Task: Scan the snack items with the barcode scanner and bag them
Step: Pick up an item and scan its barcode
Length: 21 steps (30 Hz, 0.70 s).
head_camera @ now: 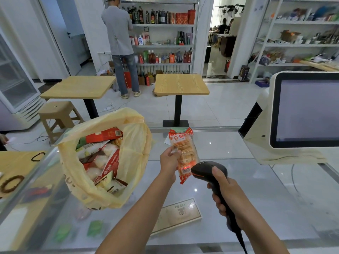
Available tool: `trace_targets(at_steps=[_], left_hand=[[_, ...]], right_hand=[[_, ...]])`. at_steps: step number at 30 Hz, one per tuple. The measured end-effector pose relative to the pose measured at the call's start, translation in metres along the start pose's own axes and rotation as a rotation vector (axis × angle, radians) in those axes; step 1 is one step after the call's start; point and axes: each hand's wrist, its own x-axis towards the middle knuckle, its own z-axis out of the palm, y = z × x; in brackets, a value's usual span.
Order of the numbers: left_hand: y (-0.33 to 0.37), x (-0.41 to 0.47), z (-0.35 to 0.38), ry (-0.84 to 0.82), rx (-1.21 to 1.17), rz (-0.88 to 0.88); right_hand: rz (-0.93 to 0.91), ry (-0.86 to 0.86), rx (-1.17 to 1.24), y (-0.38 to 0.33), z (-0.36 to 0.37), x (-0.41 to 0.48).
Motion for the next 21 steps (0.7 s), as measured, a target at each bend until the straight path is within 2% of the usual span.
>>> trace_targets(at_steps=[21], left_hand=[[-0.003, -0.007, -0.012, 0.045, -0.068, 0.035]], right_hand=[[-0.029, -0.066, 0.053, 0.017, 0.0, 0.005]])
